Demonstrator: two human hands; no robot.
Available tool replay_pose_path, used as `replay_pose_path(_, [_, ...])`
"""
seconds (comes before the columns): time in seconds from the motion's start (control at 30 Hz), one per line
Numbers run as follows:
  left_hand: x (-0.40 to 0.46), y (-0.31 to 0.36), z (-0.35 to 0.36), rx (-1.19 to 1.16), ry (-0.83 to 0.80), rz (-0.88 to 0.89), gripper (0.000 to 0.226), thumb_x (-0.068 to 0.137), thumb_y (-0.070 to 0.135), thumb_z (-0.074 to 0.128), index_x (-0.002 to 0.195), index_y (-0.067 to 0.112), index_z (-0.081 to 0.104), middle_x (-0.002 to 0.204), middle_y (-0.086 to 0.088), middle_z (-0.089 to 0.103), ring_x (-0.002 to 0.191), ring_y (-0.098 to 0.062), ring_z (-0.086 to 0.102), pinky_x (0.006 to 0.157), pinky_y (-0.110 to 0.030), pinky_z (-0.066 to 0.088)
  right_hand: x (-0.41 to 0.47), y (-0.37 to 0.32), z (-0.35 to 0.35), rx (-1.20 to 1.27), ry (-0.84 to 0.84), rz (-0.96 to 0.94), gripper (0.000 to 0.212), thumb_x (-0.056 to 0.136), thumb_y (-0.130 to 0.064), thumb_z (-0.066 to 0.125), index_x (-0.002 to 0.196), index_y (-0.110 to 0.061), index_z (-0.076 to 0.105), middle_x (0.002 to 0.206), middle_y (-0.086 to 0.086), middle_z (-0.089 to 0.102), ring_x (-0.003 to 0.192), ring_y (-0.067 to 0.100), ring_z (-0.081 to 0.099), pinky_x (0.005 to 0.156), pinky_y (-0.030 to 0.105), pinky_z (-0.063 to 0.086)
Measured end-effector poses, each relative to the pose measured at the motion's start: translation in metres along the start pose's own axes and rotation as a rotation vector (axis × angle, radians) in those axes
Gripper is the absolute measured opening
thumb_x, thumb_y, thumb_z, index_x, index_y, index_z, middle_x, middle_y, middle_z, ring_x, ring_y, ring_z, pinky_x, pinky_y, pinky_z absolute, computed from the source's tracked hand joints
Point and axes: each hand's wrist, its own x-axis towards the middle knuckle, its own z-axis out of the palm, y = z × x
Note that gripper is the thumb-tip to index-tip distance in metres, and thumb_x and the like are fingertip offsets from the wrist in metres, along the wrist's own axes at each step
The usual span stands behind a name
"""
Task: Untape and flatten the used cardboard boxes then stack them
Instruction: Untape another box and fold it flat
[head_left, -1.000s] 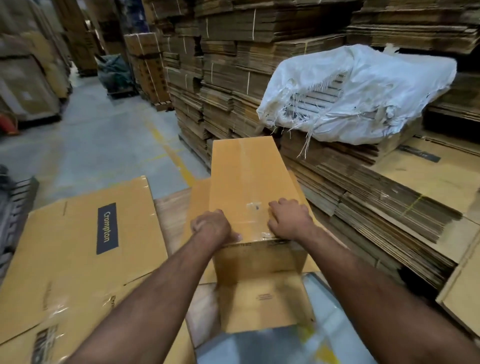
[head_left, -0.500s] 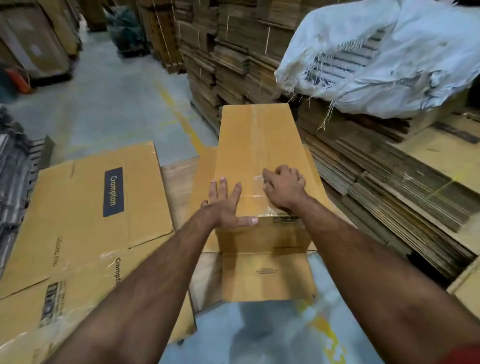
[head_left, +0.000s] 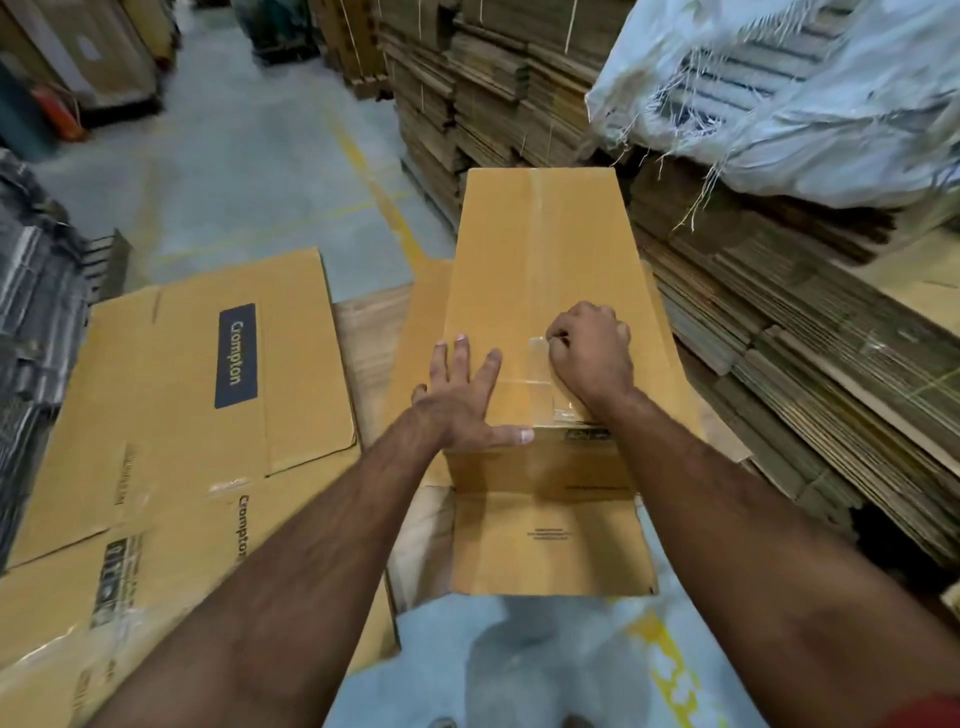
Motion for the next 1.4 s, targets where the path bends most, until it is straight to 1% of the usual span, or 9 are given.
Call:
replay_pose_path(0.3, [0.001,0.001,0.001,0.006,0.012,-0.011,0.122,0.068,0.086,0.052,0.151,0.035,-0.019,0.154,-0.006,-0.038,0.142,-0.033,-0.034,0.115,-0.064,0.011,-0.001,0.000,0.005,-0.090,0.034,-0.086,0.019,0.089,-0.027,0.053,0.094,-0.018,0.069,0.100,0.005,0.060,0.101,0.028,0.051,0.082,0.040,0.036])
replay_pose_path(0.4, [-0.001,0.002,-0.001,0.009,0.016,-0.007,0.121,0.068,0.086,0.052,0.152,0.034,-0.018,0.154,-0.007,-0.037,0.142,-0.033,-0.033,0.114,-0.063,0.012,-0.003,0.001,0.005,-0.098,0.028,-0.092,0.019,0.094,-0.028,0.053,0.102,-0.021,0.069,0.106,0.004,0.058,0.105,0.027,0.050,0.083,0.040,0.035])
replay_pose_path(0.6, [-0.003,0.001,0.000,0.005,0.007,-0.011,0.123,0.066,0.088,0.051,0.151,0.035,-0.021,0.153,-0.006,-0.040,0.142,-0.032,-0.034,0.114,-0.064,0.014,-0.007,-0.003,0.008,-0.128,0.017,-0.089,0.019,0.099,-0.019,0.049,0.107,-0.021,0.065,0.112,0.004,0.056,0.108,0.026,0.046,0.082,0.039,0.032])
replay_pose_path(0.8, [-0.004,0.002,-0.002,-0.029,-0.026,-0.024,0.123,0.067,0.087,0.053,0.150,0.036,-0.023,0.151,-0.005,-0.043,0.140,-0.029,-0.037,0.115,-0.063,0.010,-0.030,0.001,0.008,-0.023,-0.019,-0.137,0.017,0.098,-0.014,0.048,0.100,-0.013,0.065,0.100,0.009,0.055,0.099,0.032,0.049,0.080,0.038,0.037])
replay_pose_path(0.93, [-0.006,0.002,-0.001,-0.027,-0.011,-0.021,0.123,0.067,0.087,0.052,0.151,0.035,-0.021,0.152,-0.005,-0.041,0.141,-0.030,-0.036,0.114,-0.063,0.013,-0.047,0.003,0.003,0.100,-0.069,-0.168,0.015,0.096,-0.007,0.049,0.089,-0.011,0.061,0.091,0.005,0.048,0.094,0.030,0.048,0.079,0.030,0.027])
replay_pose_path(1.03, [-0.008,0.003,-0.003,-0.026,-0.005,-0.021,0.122,0.068,0.087,0.052,0.152,0.034,-0.020,0.154,-0.006,-0.039,0.142,-0.031,-0.033,0.114,-0.062,0.015,-0.064,0.000,-0.003,0.187,-0.046,-0.194,0.017,0.093,-0.002,0.052,0.080,-0.008,0.060,0.085,0.005,0.049,0.088,0.030,0.049,0.080,0.035,0.034])
replay_pose_path(1.1, [-0.009,0.004,-0.004,-0.034,-0.002,-0.018,0.122,0.068,0.086,0.052,0.152,0.034,-0.019,0.154,-0.006,-0.038,0.143,-0.032,-0.032,0.114,-0.062,0.015,-0.075,0.000,-0.005,0.213,-0.036,-0.187,0.018,0.091,-0.005,0.049,0.078,-0.008,0.061,0.082,0.005,0.049,0.084,0.028,0.048,0.075,0.035,0.034])
replay_pose_path(1.27, [-0.012,0.004,-0.001,-0.033,0.011,-0.013,0.122,0.069,0.085,0.053,0.152,0.033,-0.019,0.154,-0.006,-0.038,0.143,-0.032,-0.032,0.113,-0.062,0.015,-0.113,0.001,0.000,0.259,-0.013,-0.194,0.021,0.090,-0.014,0.040,0.081,-0.009,0.058,0.085,0.001,0.043,0.081,0.023,0.042,0.068,0.027,0.021])
replay_pose_path(1.4, [-0.013,0.003,-0.001,-0.042,0.022,-0.002,0.122,0.068,0.086,0.053,0.152,0.033,-0.019,0.154,-0.005,-0.038,0.143,-0.032,-0.032,0.113,-0.062,0.016,-0.134,0.000,-0.009,0.353,0.022,-0.172,0.024,0.091,-0.023,0.034,0.087,-0.013,0.055,0.089,0.001,0.046,0.083,0.018,0.042,0.072,0.029,0.031])
